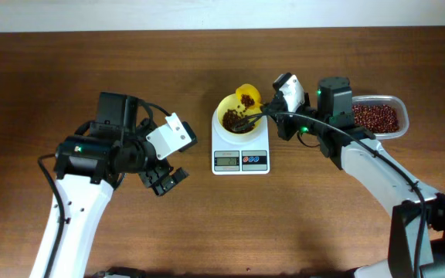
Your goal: Scoop item into bowl and weigh 50g on scale
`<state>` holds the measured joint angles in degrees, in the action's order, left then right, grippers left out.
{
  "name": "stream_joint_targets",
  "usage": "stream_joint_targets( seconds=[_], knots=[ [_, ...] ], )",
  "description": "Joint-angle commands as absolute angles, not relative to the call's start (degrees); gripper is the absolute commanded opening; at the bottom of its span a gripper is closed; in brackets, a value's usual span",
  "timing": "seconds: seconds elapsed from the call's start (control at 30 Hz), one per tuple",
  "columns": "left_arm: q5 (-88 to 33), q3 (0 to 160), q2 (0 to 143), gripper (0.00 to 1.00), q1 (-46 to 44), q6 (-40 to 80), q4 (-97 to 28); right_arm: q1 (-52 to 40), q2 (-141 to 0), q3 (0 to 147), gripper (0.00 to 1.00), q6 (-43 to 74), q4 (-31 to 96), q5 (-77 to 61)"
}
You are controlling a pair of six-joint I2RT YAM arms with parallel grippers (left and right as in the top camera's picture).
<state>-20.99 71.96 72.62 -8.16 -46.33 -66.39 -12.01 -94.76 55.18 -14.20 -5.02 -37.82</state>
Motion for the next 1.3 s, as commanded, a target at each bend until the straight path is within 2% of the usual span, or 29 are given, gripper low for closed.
stream_joint_targets(
  seconds=[0.0,0.07,0.13,0.23,0.3,0.37,0.43,0.9,1.0,1.13,1.27],
  knots=[
    [-21.21,73.01,71.99,0.99,-7.97,-47.27,-66.30,-12.43,-93.71,55.40,0.04,-14.81,-2.76,-35.31],
    [-21.21,73.01,71.99,0.99,-7.97,-47.27,-66.30,-12.43,-92.23,55.42,0.04,-14.79,-3.73,-38.59],
    [-21.21,73.01,71.99,0.99,-7.97,-47.27,-66.30,-12.49,-92.47,55.40,0.04,-14.83,-1.74,-33.50],
    [-21.21,73.01,71.99,0.99,-7.97,-47.27,-66.30,-12.49,-90.04,55.42,0.04,-14.81,-3.55,-36.16],
    [-21.21,73.01,71.99,0.99,-7.97,-47.27,-66.30,-13.34,-90.96,55.42,0.04,-19.92,0.69,-33.89],
    [-21.21,73.01,71.99,0.99,-7.97,-47.27,-66.30,-14.06,-88.60,55.42,0.04,-19.97,-0.62,-33.78],
    [-21.21,73.01,71.99,0.99,-7.97,-47.27,-66.30,-15.70,-89.17,55.40,0.04,-27.31,2.87,-28.99],
    [-21.21,73.01,71.99,0.99,-7.97,-47.27,-66.30,-16.05,-82.65,55.42,0.04,-27.44,3.16,-27.14],
    [-21.21,73.01,71.99,0.99,-7.97,-47.27,-66.30,-13.47,-77.23,55.42,0.04,-27.44,4.12,-10.81],
    [-21.21,73.01,71.99,0.99,-7.97,-47.27,-66.30,-5.39,-75.88,55.42,0.04,-27.42,4.84,13.32],
    [-21.21,73.01,71.99,0.99,-7.97,-47.27,-66.30,4.86,-79.44,55.40,0.04,-27.42,11.29,15.92]
  ],
)
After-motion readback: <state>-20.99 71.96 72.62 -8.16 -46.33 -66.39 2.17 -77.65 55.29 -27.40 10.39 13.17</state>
